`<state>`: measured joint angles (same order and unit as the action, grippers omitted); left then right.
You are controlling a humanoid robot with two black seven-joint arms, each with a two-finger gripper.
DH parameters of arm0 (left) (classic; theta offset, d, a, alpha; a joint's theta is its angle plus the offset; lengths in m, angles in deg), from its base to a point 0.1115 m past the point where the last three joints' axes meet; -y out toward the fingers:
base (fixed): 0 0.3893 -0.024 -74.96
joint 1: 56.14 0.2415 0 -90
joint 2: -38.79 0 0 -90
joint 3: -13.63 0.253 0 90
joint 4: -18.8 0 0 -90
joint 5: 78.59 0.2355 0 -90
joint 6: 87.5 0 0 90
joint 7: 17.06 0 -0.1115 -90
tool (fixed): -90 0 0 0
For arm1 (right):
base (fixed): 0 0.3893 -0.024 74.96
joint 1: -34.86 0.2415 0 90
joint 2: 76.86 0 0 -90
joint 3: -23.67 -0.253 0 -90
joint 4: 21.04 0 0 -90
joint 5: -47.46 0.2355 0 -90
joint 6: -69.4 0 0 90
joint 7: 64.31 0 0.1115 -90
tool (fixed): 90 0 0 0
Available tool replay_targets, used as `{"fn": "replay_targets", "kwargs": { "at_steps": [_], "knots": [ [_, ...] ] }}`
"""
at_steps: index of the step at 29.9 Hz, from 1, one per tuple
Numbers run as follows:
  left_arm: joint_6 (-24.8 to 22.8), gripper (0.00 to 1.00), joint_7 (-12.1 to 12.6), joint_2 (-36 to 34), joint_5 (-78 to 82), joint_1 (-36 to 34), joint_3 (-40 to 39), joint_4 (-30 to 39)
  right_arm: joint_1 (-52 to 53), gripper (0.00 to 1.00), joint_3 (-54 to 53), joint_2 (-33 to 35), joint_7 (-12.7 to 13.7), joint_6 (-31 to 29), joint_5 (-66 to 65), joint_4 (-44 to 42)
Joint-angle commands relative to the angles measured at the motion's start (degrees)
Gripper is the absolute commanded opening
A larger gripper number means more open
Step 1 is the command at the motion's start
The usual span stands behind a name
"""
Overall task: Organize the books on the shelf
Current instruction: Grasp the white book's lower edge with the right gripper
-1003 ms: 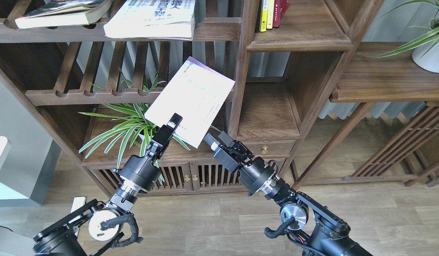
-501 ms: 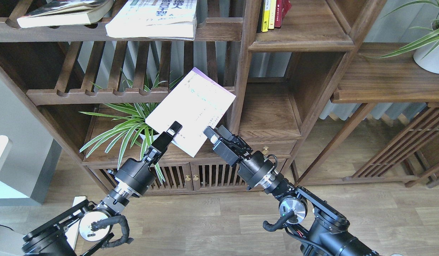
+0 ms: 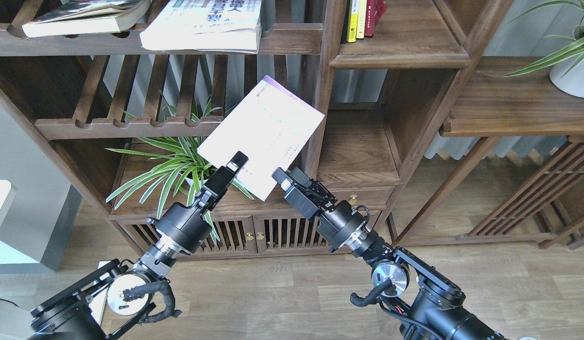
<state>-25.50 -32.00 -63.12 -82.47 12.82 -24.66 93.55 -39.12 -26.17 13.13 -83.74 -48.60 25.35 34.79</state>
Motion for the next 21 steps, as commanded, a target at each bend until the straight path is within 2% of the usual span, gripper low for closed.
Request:
{"fn": "replay_targets", "kwargs": {
  "at_steps": [1,14,21],
  "knots": [
    [0.0,0.0,0.0,-0.13,0.01,-0.06,-0.02,0.31,0.07,1.0,0.0,0.0,0.01,0.0,0.48,-0.28],
    [0.0,0.0,-0.09,0.04,0.45,1.96,1.12,0.13,2.62,1.0,0.0,0.0,0.01,0.0,1.88,-0.37],
    [0.0,0.0,-0.09,0.22,0.98,2.93,1.21,0.13,4.73,1.0,0.0,0.0,0.97,0.0,4.61,-0.37]
  ]
}}
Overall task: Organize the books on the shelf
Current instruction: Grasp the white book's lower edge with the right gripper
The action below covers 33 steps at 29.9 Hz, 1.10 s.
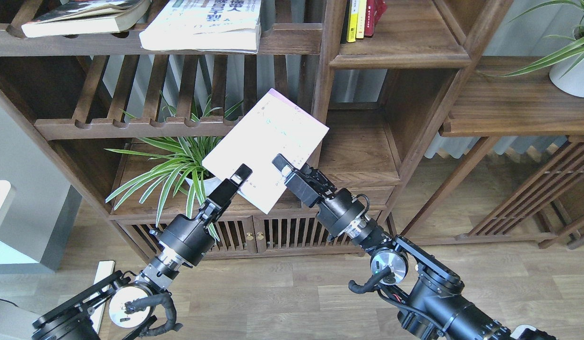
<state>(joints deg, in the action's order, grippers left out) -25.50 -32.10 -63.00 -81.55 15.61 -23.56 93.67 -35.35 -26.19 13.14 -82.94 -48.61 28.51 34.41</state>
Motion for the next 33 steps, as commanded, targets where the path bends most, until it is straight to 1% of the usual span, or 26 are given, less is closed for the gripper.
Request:
{"fn": "replay_targets", "kwargs": {
  "at_steps": [1,5,7,9,10,11,12,16,17,20,23,28,31,32,33],
  "knots": [
    [0.0,0.0,0.01,0.35,0.06,0.14,0.02,0.01,1.22,1.0,0.02,0.0,0.17,0.0,2.41,0.0],
    [0.0,0.0,0.01,0.36,0.06,-0.04,0.01,0.01,1.75,0.98,1.86,0.0,0.61,0.0,3.39,0.09],
    [0.0,0.0,0.01,0.36,0.06,-0.04,-0.07,0.01,2.01,0.94,2.31,0.0,0.61,0.0,3.65,0.09],
    [0.0,0.0,0.01,0.36,0.06,-0.04,-0.33,0.01,1.92,0.85,2.48,0.0,0.61,0.0,4.0,0.35],
    [0.0,0.0,0.01,0.27,0.06,-0.04,-0.42,0.01,1.84,0.78,2.48,0.0,0.69,0.0,4.35,0.36],
    [0.0,0.0,0.01,0.27,0.06,-0.04,-0.69,-0.08,1.75,0.68,2.57,0.0,0.78,0.0,4.88,0.36],
    [0.0,0.0,0.01,0.27,0.06,-0.04,-0.78,-0.08,1.57,0.61,2.57,0.0,0.96,0.0,5.14,0.36],
    [0.0,0.0,0.01,0.27,0.06,-0.12,-0.78,-0.08,1.22,0.44,3.01,0.0,1.4,0.0,5.67,0.44],
    [0.0,0.0,0.01,0.27,0.06,-0.12,-0.86,-0.08,0.96,0.36,2.92,0.0,1.4,0.0,5.76,0.44],
    [0.0,0.0,0.01,0.27,0.06,-0.04,-0.86,-0.08,0.34,0.18,2.92,0.0,1.4,0.0,6.72,0.44],
    [0.0,0.0,0.01,0.18,0.06,-0.04,-0.95,-0.08,-0.01,0.05,2.92,0.0,1.4,0.0,7.95,0.44],
    [0.0,0.02,-0.07,-0.35,0.06,0.14,-1.04,-0.78,-0.19,0.05,2.92,0.0,1.4,0.0,8.48,0.44],
    [0.0,0.13,0.01,-0.43,0.23,1.02,-1.13,-1.31,-0.19,0.04,2.92,0.0,1.4,0.0,8.57,0.44],
    [0.0,0.21,0.01,-0.61,0.23,1.19,-1.04,-1.74,-0.19,0.04,3.01,0.0,1.4,0.0,8.57,0.44],
    [0.0,0.3,0.01,-0.7,0.32,1.37,-0.87,-2.27,-0.19,0.04,2.92,0.0,1.4,0.0,8.57,0.44]
  ]
}}
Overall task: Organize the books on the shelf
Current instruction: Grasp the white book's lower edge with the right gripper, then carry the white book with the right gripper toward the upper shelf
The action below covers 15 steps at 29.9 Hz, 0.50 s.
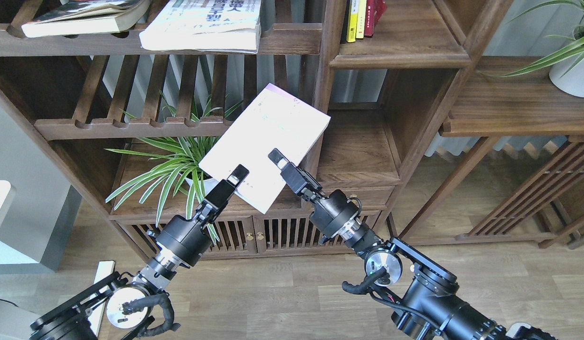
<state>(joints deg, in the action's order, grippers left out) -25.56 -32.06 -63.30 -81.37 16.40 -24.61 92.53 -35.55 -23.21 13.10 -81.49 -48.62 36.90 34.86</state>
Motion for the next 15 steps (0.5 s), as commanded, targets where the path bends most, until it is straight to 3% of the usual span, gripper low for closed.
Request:
{"fn": "replay_targets", "kwargs": {
  "at_steps": [1,3,5,9,15],
  "knots": [
    [0.05,0.46,-0.03,-0.39,0.15,0.67,0.45,-1.74,0.1,0.04,0.03,0.03,0.04,0.01,0.19,0.0],
    [0.05,0.68,-0.03,-0.92,0.23,1.11,0.71,-1.92,0.11,0.04,0.03,0.03,0.04,0.01,0.28,0.0],
    [0.05,0.84,-0.11,-1.62,0.15,1.72,0.72,-1.31,0.11,0.04,0.03,0.03,0.04,0.01,0.28,0.0],
    [0.05,0.96,-0.11,-1.36,0.06,1.9,0.36,-1.04,0.11,0.04,0.03,0.03,0.13,0.01,0.28,0.0],
    [0.05,0.98,-0.2,-1.01,0.06,1.9,0.27,-0.78,0.11,0.04,0.38,0.03,0.13,0.01,0.36,0.0]
  ]
}}
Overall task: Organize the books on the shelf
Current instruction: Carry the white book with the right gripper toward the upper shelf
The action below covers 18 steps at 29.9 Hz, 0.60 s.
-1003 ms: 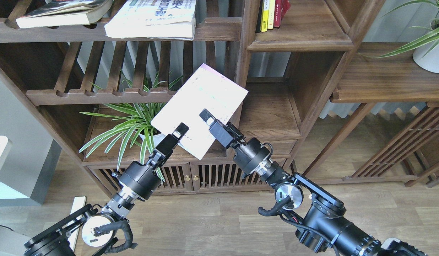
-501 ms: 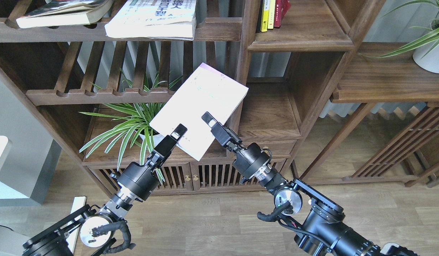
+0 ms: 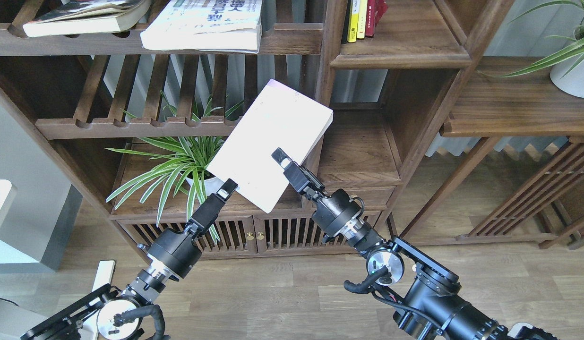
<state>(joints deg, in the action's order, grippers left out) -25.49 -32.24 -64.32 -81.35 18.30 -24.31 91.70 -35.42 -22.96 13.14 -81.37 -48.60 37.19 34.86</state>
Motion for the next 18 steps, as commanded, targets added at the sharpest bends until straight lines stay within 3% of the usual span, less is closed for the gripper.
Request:
{"fn": "replay_targets", "kwargs": {
  "at_steps": [1,6,18],
  "knots": [
    [-0.02,0.98,-0.02,-0.08,0.04,0.0,-0.02,-0.04,0.06,0.05,0.05,0.0,0.01,0.0,0.07,0.0],
    [-0.02,0.98,0.07,-0.96,0.13,1.75,0.15,-1.09,0.93,0.04,-0.04,0.16,0.36,0.0,-0.11,-0.09],
    [-0.02,0.99,-0.81,-5.35,-0.31,3.96,-0.55,-2.5,1.73,0.05,-0.39,15.72,1.06,0.0,0.68,1.49]
  ]
}}
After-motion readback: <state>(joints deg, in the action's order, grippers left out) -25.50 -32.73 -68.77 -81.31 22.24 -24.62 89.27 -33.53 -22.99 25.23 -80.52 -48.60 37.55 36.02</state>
